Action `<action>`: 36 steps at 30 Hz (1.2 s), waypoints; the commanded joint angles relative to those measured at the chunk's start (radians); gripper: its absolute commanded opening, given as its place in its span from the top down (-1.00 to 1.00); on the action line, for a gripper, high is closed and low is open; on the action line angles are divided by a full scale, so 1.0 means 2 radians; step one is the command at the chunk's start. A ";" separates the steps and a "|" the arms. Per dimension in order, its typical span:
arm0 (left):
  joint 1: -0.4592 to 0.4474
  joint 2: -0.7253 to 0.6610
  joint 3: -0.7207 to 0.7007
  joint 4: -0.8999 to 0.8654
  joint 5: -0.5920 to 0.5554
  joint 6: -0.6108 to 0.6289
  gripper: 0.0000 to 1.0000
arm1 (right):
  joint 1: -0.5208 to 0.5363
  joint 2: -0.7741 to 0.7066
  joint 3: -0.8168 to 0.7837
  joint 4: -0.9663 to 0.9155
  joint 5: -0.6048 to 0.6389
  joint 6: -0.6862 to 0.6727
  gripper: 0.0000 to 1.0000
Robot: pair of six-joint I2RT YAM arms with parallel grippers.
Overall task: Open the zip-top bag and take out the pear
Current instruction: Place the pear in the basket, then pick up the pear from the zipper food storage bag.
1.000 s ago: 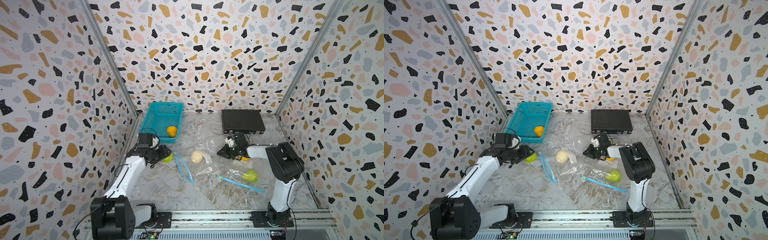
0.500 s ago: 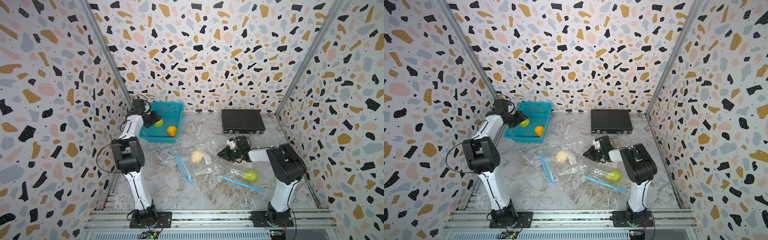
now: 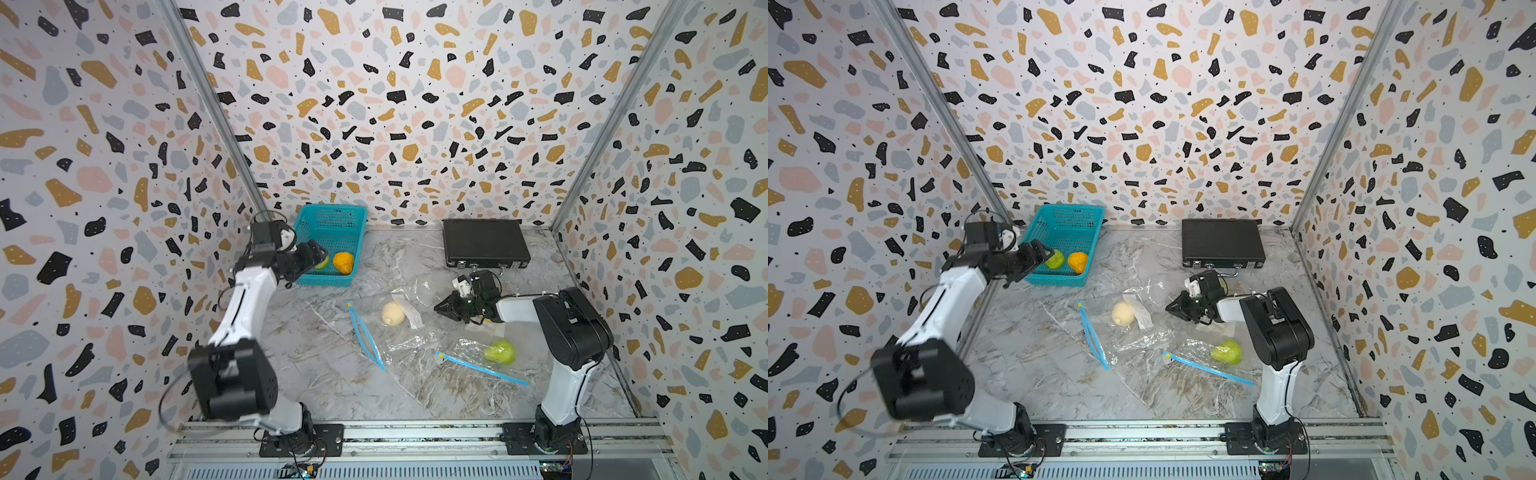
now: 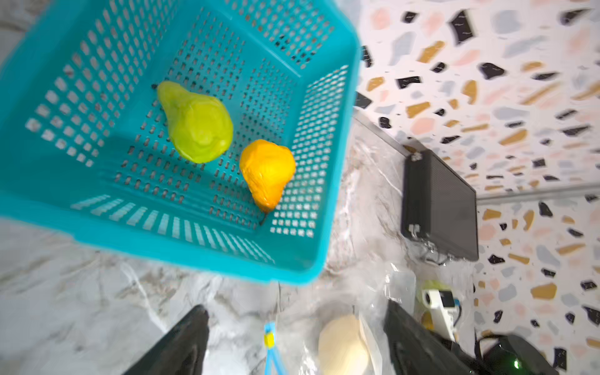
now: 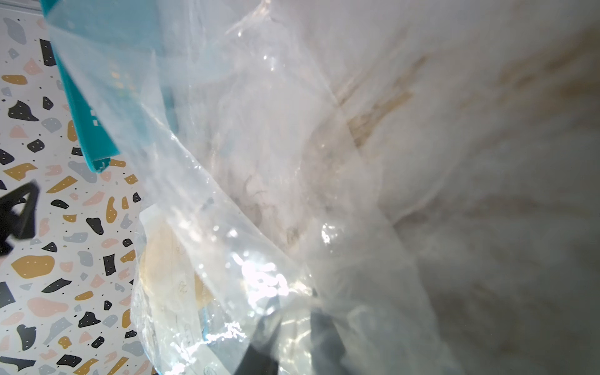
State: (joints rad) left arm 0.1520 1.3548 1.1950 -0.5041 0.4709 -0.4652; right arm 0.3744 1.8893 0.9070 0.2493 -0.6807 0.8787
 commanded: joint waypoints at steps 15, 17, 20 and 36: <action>-0.168 -0.138 -0.320 0.131 0.006 -0.144 0.48 | 0.010 -0.034 0.017 -0.048 0.000 -0.032 0.71; -0.177 -0.111 -0.321 0.172 0.001 -0.155 0.48 | 0.013 -0.038 0.012 -0.052 0.003 -0.033 0.72; -0.195 -0.056 -0.315 0.232 -0.004 -0.169 0.46 | 0.018 -0.046 0.003 -0.049 0.002 -0.027 0.73; -0.205 0.015 -0.312 0.341 -0.022 -0.198 0.23 | 0.025 -0.031 0.221 -0.279 0.024 -0.136 0.65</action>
State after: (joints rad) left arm -0.2527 1.3720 0.5636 0.1055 0.4282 -0.8532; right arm 0.4194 1.7313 1.2568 -0.2253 -0.6201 0.6434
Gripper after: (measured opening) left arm 0.386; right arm 0.181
